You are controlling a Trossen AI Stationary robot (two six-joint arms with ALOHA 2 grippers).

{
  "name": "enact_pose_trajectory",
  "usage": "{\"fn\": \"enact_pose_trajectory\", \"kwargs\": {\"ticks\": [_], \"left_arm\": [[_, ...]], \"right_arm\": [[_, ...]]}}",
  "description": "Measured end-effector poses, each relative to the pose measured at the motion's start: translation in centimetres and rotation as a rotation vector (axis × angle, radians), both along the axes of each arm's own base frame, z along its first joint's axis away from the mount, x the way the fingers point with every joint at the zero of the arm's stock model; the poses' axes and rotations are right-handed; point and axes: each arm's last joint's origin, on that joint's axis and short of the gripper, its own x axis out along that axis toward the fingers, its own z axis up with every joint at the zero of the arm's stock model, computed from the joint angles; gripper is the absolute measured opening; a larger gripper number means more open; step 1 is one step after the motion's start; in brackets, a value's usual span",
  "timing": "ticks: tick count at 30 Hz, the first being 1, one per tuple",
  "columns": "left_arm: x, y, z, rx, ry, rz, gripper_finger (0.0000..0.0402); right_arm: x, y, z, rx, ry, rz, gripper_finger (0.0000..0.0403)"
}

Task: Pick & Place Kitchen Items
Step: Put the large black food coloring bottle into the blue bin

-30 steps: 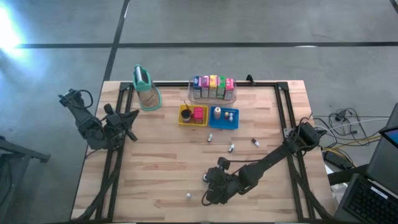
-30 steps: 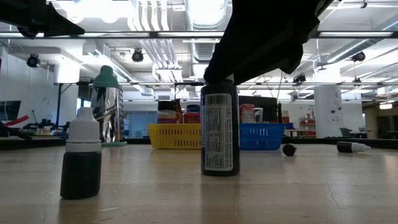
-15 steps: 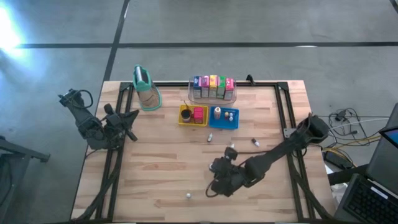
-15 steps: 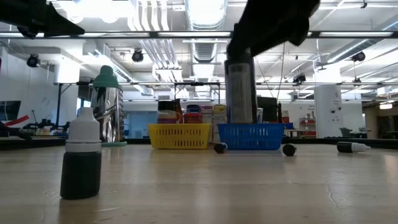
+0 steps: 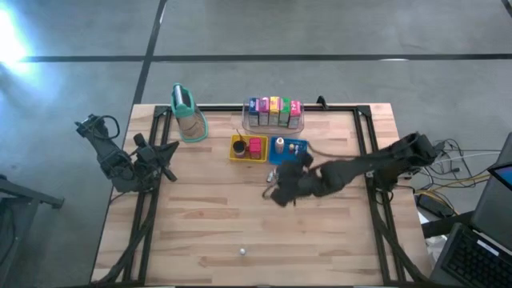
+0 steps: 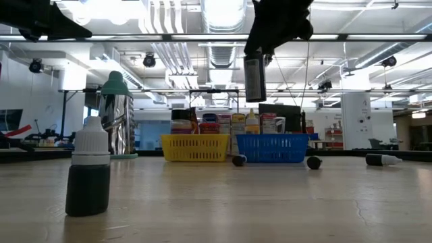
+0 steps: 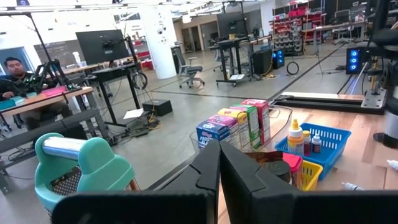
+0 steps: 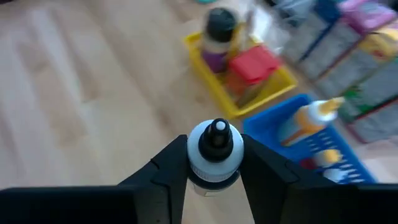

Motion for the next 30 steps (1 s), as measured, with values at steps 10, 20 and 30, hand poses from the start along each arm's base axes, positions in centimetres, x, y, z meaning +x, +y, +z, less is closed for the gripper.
{"fn": "enact_pose_trajectory", "kwargs": {"ticks": [10,20,30], "left_arm": [[0.0,0.0,0.0,0.000,0.000,0.000,0.0014],[0.0,0.0,0.0,0.000,0.000,0.000,0.0014],[0.0,0.0,0.0,0.000,0.000,0.000,0.0014]], "right_arm": [[-1.8,-5.7,-1.3,-0.020,-0.015,-0.122,0.0112],[-3.1,-8.6,-5.3,-0.014,-0.135,-0.164,0.0120],[-3.5,-9.4,-7.0,-0.012,-0.155,-0.178,0.0126]]}}
